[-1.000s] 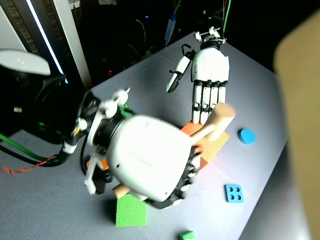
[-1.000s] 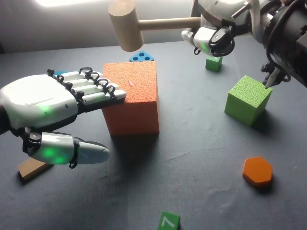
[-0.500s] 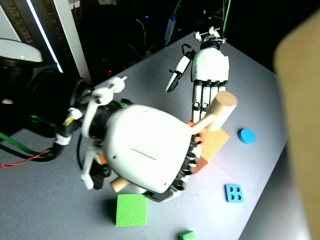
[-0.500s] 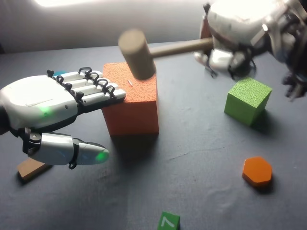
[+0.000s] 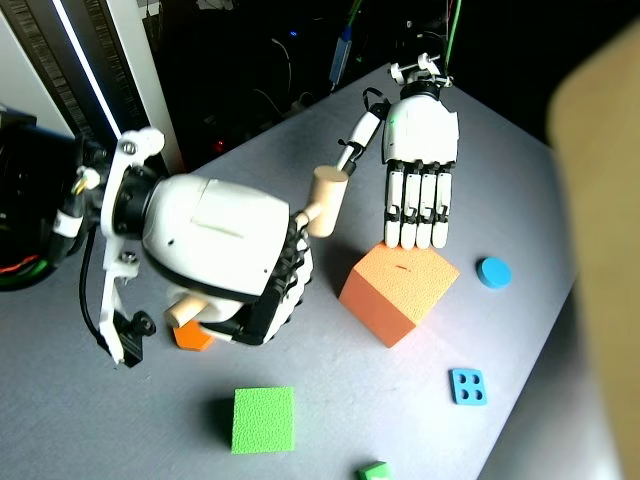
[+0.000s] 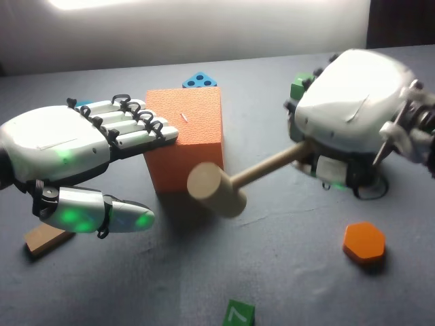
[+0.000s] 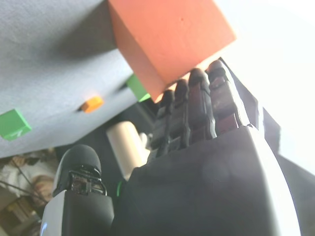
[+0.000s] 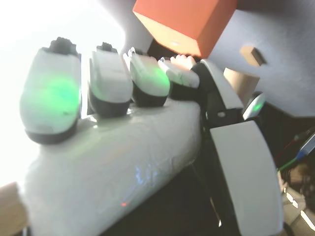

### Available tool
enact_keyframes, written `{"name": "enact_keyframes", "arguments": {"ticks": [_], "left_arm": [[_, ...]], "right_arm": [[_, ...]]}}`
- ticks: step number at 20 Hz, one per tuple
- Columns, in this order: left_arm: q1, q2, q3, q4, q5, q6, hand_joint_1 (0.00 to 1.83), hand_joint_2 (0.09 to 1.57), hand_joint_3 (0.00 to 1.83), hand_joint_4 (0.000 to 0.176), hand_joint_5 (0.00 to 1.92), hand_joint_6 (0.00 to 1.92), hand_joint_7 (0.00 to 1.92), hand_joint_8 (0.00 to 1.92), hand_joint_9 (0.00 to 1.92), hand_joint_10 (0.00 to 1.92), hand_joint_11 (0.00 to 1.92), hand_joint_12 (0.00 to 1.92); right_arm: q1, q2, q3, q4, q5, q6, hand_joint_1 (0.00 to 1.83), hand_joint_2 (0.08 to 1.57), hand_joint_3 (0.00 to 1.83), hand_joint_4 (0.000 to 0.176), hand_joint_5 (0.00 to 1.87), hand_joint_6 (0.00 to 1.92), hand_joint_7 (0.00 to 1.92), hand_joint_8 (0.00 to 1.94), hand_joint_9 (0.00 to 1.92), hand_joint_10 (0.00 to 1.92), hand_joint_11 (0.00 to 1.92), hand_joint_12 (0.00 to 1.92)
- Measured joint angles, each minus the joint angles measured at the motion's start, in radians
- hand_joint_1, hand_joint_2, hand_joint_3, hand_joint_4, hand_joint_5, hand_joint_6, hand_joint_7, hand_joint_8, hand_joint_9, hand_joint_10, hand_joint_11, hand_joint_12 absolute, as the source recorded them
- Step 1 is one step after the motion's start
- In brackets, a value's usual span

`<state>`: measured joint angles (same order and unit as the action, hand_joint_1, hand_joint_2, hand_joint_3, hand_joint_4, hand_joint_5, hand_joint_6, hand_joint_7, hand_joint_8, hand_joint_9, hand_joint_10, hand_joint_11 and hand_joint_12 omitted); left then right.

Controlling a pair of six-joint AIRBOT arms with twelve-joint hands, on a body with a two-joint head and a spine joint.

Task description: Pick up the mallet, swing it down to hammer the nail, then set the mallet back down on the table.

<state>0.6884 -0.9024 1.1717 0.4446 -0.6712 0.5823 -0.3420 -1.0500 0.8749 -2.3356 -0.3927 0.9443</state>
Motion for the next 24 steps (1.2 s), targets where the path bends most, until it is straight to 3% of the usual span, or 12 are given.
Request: {"name": "enact_keyframes", "arguments": {"ticks": [4, 6, 16, 18, 19, 21, 23, 24], "left_arm": [[-0.02, 0.0, 0.002, 0.007, 0.006, -0.002, 0.0, 1.19, 0.0, 0.0, 0.1, 0.01, 0.11, 0.01, 0.1, 0.01, 0.02, 0.08], [-0.026, 0.0, 0.003, 0.008, 0.013, -0.004, 0.0, 1.19, 0.0, 0.0, 0.1, 0.0, 0.11, 0.01, 0.1, 0.01, 0.02, 0.09], [-0.105, 0.05, 0.003, 0.008, 0.016, -0.027, 0.0, 1.17, 0.0, 0.0, 0.12, 0.0, 0.12, 0.0, 0.1, 0.0, 0.0, 0.2], [-0.119, 0.064, -0.006, 0.013, 0.015, -0.032, 0.0, 1.19, 0.0, 0.0, 0.17, 0.0, 0.17, 0.0, 0.15, 0.0, 0.0, 0.33], [-0.128, 0.082, -0.023, 0.016, 0.019, -0.038, 0.0, 1.19, 0.0, 0.0, 0.14, 0.0, 0.14, 0.0, 0.13, 0.0, 0.0, 0.28], [-0.167, 0.107, -0.029, 0.095, 0.034, -0.112, 0.0, 1.19, 0.0, 0.0, 0.1, 0.0, 0.1, 0.0, 0.09, 0.0, 0.0, 0.19], [-0.203, 0.12, -0.041, 0.151, 0.051, -0.159, 0.0, 1.2, 0.0, 0.0, 0.07, 0.0, 0.07, 0.0, 0.06, 0.0, 0.0, 0.12], [-0.214, 0.124, -0.046, 0.159, 0.052, -0.162, 0.0, 1.2, 0.0, 0.0, 0.07, 0.0, 0.07, 0.0, 0.06, 0.0, 0.0, 0.12]], "right_arm": [[-0.039, -0.085, 0.071, -0.013, 0.024, 0.041, 0.65, 1.51, 0.0, 0.142, 1.15, 1.92, 1.41, 1.94, 1.54, 1.92, 1.71, 1.92], [-0.062, -0.115, 0.107, -0.072, 0.033, 0.115, 0.63, 1.51, 0.0, 0.146, 1.15, 1.92, 1.41, 1.94, 1.55, 1.92, 1.71, 1.92], [-0.105, -0.173, 0.141, -0.096, 0.026, 0.092, 0.66, 1.49, 0.0, 0.159, 1.13, 1.92, 1.37, 1.94, 1.51, 1.92, 1.68, 1.92], [-0.105, -0.181, 0.151, -0.097, 0.024, 0.092, 0.65, 1.49, 0.0, 0.161, 1.12, 1.92, 1.37, 1.94, 1.51, 1.92, 1.67, 1.92], [-0.112, -0.187, 0.154, -0.097, 0.009, 0.092, 0.66, 1.48, 0.0, 0.161, 1.12, 1.92, 1.35, 1.94, 1.48, 1.92, 1.65, 1.92], [-0.119, -0.188, 0.154, -0.094, -0.004, 0.093, 0.64, 1.45, 0.0, 0.159, 1.09, 1.92, 1.32, 1.94, 1.44, 1.92, 1.61, 1.92], [-0.123, -0.191, 0.156, -0.093, -0.011, 0.092, 0.36, 1.44, 0.0, 0.156, 1.11, 1.92, 1.24, 1.94, 1.33, 1.92, 1.44, 1.92], [-0.123, -0.193, 0.156, -0.094, -0.012, 0.09, 0.36, 1.44, 0.0, 0.156, 1.11, 1.92, 1.24, 1.94, 1.33, 1.92, 1.44, 1.92]]}}
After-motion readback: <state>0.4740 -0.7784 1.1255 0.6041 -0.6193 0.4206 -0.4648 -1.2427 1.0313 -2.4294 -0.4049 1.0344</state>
